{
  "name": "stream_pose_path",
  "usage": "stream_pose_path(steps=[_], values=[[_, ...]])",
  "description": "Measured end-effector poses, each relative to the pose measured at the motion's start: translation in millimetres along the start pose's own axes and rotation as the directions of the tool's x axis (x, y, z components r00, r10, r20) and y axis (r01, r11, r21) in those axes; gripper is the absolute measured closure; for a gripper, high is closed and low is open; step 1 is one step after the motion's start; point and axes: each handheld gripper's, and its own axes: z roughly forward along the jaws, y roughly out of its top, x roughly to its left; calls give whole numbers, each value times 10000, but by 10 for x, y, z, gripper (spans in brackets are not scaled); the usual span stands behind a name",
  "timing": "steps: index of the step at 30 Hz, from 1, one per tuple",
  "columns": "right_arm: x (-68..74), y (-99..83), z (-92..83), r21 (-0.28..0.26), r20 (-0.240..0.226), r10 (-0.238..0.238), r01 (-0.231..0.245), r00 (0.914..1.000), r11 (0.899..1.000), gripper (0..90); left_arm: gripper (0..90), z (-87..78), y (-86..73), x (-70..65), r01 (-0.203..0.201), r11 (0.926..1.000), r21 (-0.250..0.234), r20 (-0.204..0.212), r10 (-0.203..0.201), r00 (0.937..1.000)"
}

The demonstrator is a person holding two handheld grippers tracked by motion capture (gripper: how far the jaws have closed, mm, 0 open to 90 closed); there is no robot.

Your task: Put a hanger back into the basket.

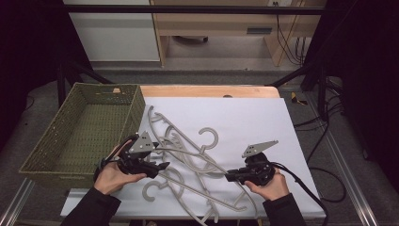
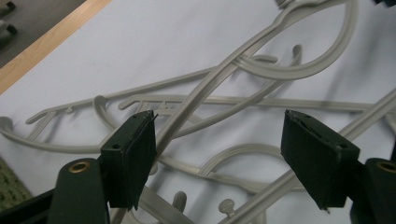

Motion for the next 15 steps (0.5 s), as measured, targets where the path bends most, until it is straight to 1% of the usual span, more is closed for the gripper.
stream_pose_path(steps=[1,2,3,4,5,7,8,9,10,11,13,14,15], values=[[3,-1,-1,7,-24,22,-22,10000,10000,826,270,12,-1,-4,-72,9999,136,-41,72,10000],[4,-1,0,18,-57,5,-4,10000,10000,826,292,21,-4,-6,-61,9998,201,-48,62,10000],[7,-1,0,49,-51,-14,14,10000,10000,826,312,23,-8,-6,-159,9996,236,-130,162,9998],[10,-1,2,87,-74,-3,4,10000,10000,826,323,24,-10,-8,-242,9995,213,-128,244,9996],[10,-1,2,87,-74,-3,4,10000,10000,826,329,24,-10,-8,-242,9995,213,-128,244,9996],[11,-1,8,168,-141,-56,59,9999,9998,826,374,33,-9,-22,-511,9985,202,-33,512,9987],[14,-1,11,191,-159,-38,41,9999,9998,826,378,33,-9,-22,-511,9985,202,-33,512,9987],[11,0,16,227,-158,-117,120,9998,9997,826,392,53,-5,-41,-819,9963,257,-212,824,9964],[16,0,23,226,-152,-61,65,9999,9997,826,397,53,-5,-41,-819,9963,257,-212,824,9964],[17,0,27,251,-174,-62,66,9998,9997,826,401,82,2,-62,-1193,9921,381,-266,1204,9924],[16,-1,31,298,-241,-109,116,9996,9995,826,418,123,8,-93,-1446,9888,372,-506,1464,9879],[16,-1,33,315,-265,-121,129,9996,9994,826,430,143,13,-99,-1491,9879,433,-593,1515,9867],[17,-1,34,325,-270,-148,157,9995,9993,826,434,143,13,-99,-1491,9879,433,-593,1515,9867]])
